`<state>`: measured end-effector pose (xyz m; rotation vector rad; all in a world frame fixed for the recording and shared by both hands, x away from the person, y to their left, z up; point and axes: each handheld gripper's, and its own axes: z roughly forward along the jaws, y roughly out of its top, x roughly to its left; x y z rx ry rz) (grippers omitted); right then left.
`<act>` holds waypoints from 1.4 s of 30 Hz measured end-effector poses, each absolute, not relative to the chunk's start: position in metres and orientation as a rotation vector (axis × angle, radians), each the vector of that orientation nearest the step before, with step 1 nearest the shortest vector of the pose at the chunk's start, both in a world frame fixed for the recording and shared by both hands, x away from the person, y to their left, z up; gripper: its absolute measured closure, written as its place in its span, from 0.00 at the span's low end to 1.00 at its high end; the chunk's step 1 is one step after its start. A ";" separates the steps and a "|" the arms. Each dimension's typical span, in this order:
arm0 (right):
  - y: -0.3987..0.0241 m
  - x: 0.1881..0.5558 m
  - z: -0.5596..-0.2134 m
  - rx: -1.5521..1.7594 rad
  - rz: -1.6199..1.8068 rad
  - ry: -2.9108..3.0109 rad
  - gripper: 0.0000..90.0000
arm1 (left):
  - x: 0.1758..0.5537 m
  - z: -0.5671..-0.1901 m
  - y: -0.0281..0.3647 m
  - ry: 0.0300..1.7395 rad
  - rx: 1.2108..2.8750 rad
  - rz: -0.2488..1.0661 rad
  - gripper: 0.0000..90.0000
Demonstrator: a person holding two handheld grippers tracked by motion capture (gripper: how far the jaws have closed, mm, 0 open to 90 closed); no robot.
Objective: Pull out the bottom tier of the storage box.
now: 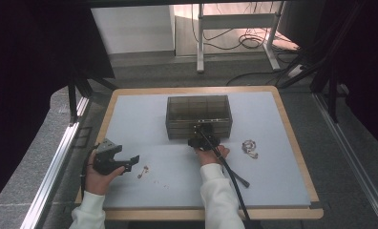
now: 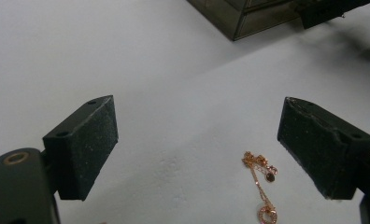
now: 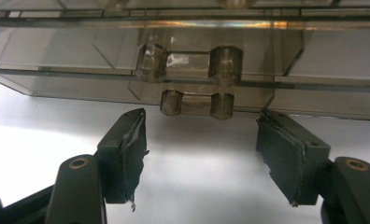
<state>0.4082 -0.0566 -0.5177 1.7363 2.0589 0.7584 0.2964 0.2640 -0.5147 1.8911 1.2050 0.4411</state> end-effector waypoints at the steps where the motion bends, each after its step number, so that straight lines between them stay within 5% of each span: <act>1: -0.056 0.408 -0.518 1.736 0.751 2.058 0.38 | 0.297 -0.515 0.264 1.204 1.889 0.441 0.14; 23: -0.052 0.411 -0.516 1.736 0.732 2.068 0.61 | 0.298 -0.517 0.263 1.199 1.900 0.431 0.14; 42: -0.051 0.410 -0.516 1.721 0.715 2.078 0.63 | 0.299 -0.520 0.263 1.202 1.906 0.426 0.14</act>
